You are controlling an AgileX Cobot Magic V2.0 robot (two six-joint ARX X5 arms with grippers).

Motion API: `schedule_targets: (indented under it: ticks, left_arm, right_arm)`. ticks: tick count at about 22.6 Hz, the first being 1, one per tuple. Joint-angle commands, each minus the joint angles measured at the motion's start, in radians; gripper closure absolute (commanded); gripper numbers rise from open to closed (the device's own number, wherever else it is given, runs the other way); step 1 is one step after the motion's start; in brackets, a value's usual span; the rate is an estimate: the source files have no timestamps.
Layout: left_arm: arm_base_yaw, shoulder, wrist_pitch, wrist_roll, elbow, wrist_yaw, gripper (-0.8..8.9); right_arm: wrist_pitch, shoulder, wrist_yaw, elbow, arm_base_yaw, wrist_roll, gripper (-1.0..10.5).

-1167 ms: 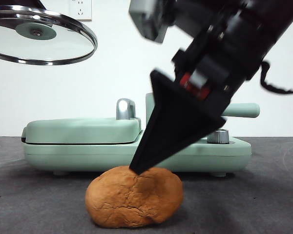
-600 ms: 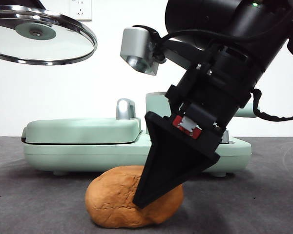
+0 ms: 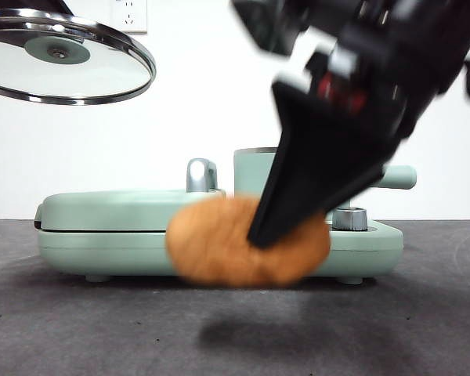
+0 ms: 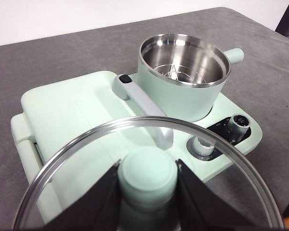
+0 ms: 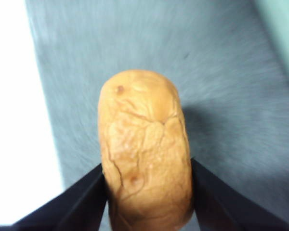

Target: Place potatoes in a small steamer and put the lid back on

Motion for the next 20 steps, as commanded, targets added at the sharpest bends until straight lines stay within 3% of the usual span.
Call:
schedule_targets:
  ticks: [1, 4, 7, 12, 20]
  left_arm:
    - [-0.004, 0.002, 0.027, -0.004, 0.013, -0.001, 8.04]
    - [-0.004, 0.002, 0.027, -0.004, 0.013, -0.001, 8.04]
    - [-0.004, 0.002, 0.027, -0.004, 0.013, -0.001, 8.04]
    - [-0.004, 0.002, 0.027, -0.004, 0.013, -0.001, 8.04]
    - [-0.004, 0.002, 0.027, -0.004, 0.013, -0.001, 8.04]
  right_arm:
    - [-0.035, -0.086, 0.04, 0.012, -0.013, 0.153, 7.4]
    - [-0.137, -0.202, 0.089, 0.044, -0.058, 0.286, 7.4]
    - [-0.25, -0.254, 0.116, 0.107, -0.102, 0.335, 7.4]
    - [-0.406, -0.259, 0.177, 0.251, -0.166, 0.336, 7.4]
    - [-0.436, -0.161, 0.176, 0.479, -0.285, 0.274, 7.4]
